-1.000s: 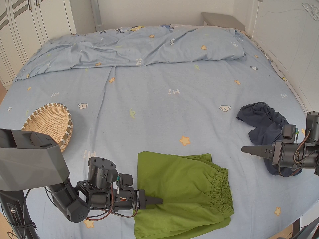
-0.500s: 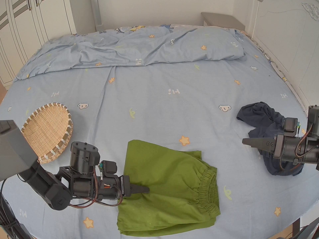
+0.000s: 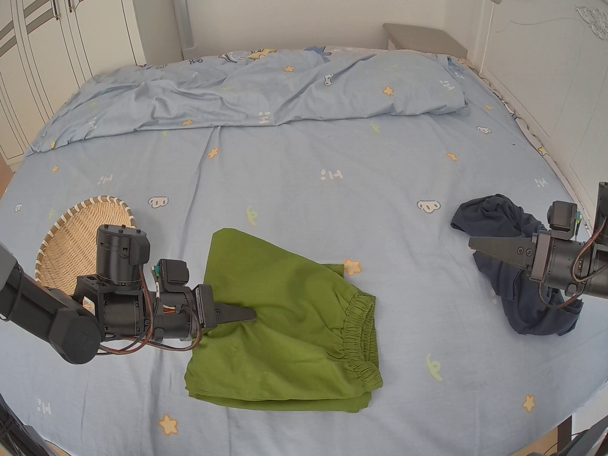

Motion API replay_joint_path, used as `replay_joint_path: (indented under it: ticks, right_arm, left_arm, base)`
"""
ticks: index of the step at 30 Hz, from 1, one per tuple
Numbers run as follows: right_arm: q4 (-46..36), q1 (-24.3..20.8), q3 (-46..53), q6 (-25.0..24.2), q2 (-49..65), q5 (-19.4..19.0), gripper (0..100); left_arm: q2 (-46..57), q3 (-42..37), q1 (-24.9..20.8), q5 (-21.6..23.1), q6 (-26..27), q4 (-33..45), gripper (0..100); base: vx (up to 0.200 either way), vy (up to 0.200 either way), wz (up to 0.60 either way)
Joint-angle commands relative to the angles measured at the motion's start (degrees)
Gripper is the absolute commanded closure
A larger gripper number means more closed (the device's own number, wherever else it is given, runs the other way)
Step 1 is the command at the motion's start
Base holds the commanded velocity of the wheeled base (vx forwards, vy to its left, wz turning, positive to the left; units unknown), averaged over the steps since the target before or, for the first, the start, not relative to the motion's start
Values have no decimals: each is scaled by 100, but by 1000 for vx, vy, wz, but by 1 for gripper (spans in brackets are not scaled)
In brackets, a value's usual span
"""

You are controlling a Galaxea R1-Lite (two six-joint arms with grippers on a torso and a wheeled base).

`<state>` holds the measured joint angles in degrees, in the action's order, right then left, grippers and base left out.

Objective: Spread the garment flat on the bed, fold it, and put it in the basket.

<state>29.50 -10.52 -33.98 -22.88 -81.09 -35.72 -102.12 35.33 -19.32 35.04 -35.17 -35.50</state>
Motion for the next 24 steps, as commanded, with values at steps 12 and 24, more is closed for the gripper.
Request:
replay_joint_path:
  ticks: [12, 24]
  right_arm:
    - [3, 15, 5, -15, 23, -5, 0]
    - [3, 15, 5, -15, 32, -5, 0]
  left_arm:
    - [105, 361, -72, -14, 37, 729, 100]
    - [113, 290, -309, -76, 37, 737, 100]
  base:
    - [0, 183, 0]
    - [0, 200, 0]
